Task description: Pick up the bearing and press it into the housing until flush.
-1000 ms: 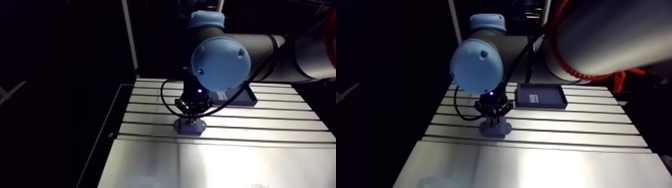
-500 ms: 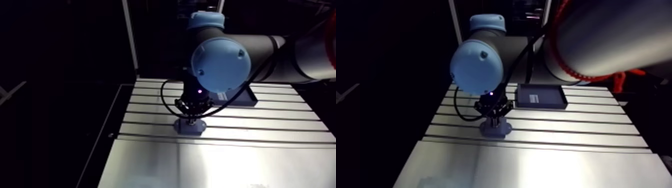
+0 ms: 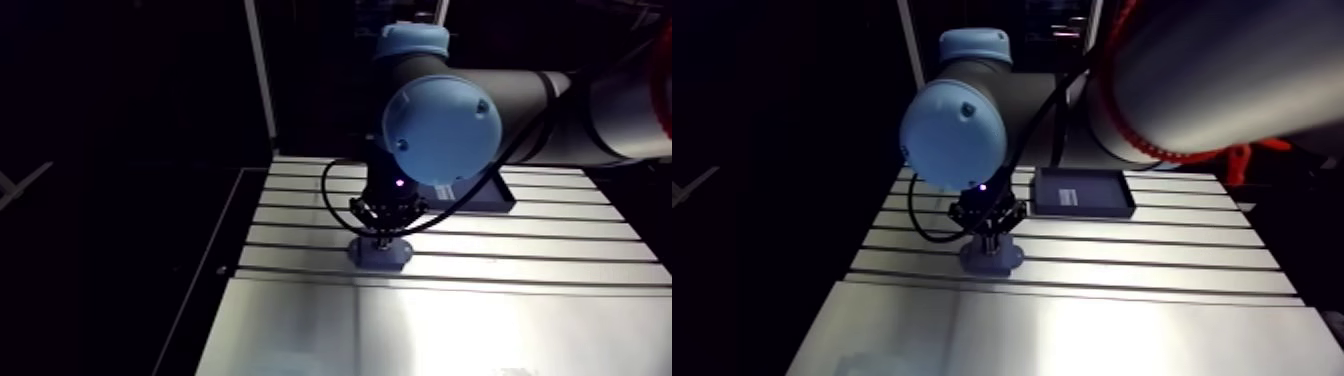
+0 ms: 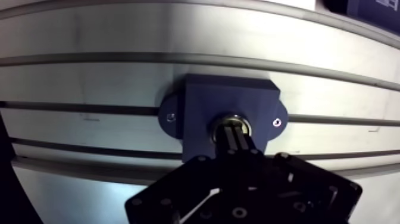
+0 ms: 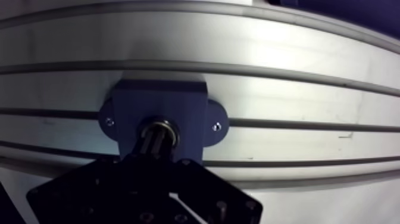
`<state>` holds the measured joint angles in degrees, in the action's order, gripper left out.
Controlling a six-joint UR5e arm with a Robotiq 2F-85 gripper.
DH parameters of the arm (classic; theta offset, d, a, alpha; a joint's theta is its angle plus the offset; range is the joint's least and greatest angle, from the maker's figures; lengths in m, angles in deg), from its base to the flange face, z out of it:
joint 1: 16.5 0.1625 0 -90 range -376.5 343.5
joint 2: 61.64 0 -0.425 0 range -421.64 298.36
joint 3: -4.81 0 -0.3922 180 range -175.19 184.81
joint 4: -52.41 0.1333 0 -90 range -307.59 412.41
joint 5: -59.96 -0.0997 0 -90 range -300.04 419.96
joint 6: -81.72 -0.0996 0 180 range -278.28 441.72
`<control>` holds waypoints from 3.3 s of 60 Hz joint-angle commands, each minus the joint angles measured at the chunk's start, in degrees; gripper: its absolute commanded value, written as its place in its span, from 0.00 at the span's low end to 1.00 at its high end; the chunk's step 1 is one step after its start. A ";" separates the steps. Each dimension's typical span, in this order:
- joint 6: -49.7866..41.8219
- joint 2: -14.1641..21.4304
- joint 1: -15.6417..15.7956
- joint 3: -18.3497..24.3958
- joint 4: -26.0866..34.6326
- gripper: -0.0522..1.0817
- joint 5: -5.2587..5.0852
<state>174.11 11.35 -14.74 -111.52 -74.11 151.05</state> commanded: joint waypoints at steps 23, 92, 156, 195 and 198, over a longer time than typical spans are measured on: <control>0.11 -0.18 0.00 -0.35 -0.09 0.94 0.01; 0.20 -0.09 0.00 -0.70 -0.97 0.94 0.01; 0.29 -0.18 0.09 -1.14 -2.29 0.94 -0.01; 0.36 -0.18 0.09 -1.32 -2.37 0.94 0.01; 0.30 -0.18 0.09 -1.32 -2.37 0.94 0.01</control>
<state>174.46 11.18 -14.65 -112.82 -76.49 151.06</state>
